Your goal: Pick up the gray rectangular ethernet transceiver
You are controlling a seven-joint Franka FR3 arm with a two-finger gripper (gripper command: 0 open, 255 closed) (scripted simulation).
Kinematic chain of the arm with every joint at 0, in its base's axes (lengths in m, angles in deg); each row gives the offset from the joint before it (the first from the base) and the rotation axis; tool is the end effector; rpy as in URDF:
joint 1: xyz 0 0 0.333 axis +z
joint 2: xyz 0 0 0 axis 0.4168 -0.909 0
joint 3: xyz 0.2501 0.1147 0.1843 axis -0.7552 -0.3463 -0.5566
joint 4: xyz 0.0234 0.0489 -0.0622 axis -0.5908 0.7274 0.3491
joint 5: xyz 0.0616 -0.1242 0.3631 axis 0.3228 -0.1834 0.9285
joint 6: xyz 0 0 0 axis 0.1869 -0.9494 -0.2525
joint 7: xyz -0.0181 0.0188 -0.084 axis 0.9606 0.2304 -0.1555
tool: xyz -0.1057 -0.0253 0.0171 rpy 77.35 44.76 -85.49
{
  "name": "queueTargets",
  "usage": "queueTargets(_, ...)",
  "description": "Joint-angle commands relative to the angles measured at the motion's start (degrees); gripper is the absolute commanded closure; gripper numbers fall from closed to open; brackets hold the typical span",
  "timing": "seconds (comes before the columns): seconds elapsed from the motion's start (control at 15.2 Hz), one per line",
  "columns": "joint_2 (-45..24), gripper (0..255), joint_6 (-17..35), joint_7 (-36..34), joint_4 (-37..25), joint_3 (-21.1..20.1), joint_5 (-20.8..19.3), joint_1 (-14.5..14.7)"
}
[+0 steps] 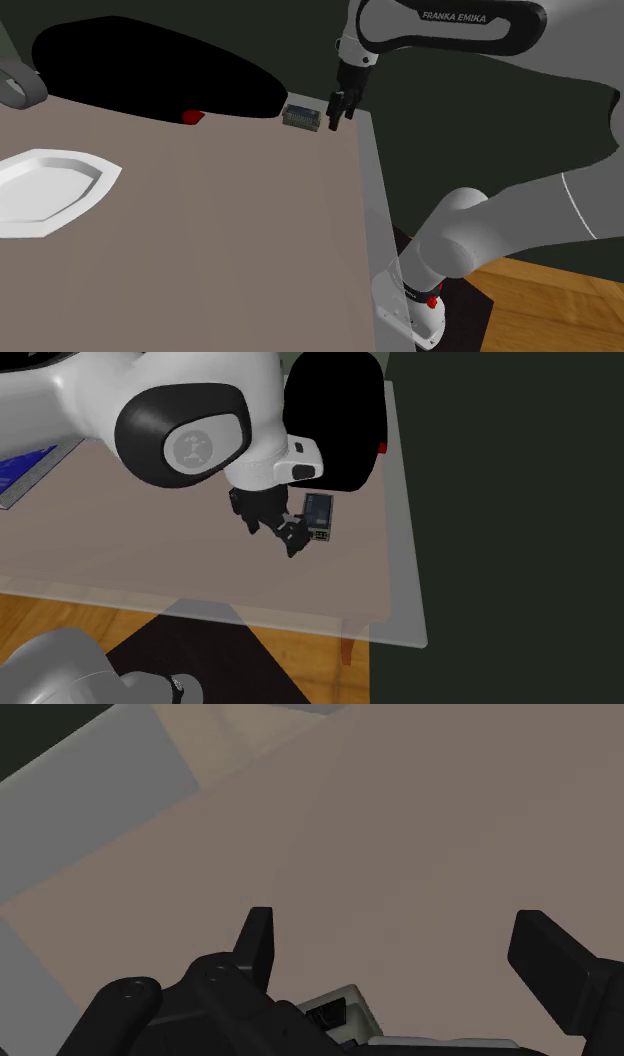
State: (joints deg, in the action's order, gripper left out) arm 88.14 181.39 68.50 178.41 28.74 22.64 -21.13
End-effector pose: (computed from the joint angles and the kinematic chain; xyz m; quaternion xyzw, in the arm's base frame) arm 0.3673 -0.0142 0.5548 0.9957 0.0885 -0.0208 0.0200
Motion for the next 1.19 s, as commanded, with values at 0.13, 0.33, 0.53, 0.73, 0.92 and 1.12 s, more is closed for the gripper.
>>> queueTargets(0.13, -8.7, 0, 3.8, 10.2, -5.8, 2.7, 0.1, 2.2)
queueTargets(0.33, -15.1, 0, 5.6, 17.3, -11.0, 3.9, 1.2, 3.9)
queueTargets(0.53, -21.5, 0, 6.7, 24.3, -16.7, 4.6, 2.7, 5.3)
queueTargets(0.73, -24.2, 0, 7.7, 27.2, -18.5, 4.7, 3.4, 5.7)
queueTargets(0.92, -24.4, 0, 10.0, 27.3, -16.5, 4.7, 3.4, 5.7)
queueTargets(1.12, -24.9, 0, 12.7, 27.3, -14.2, 4.7, 3.5, 5.7)
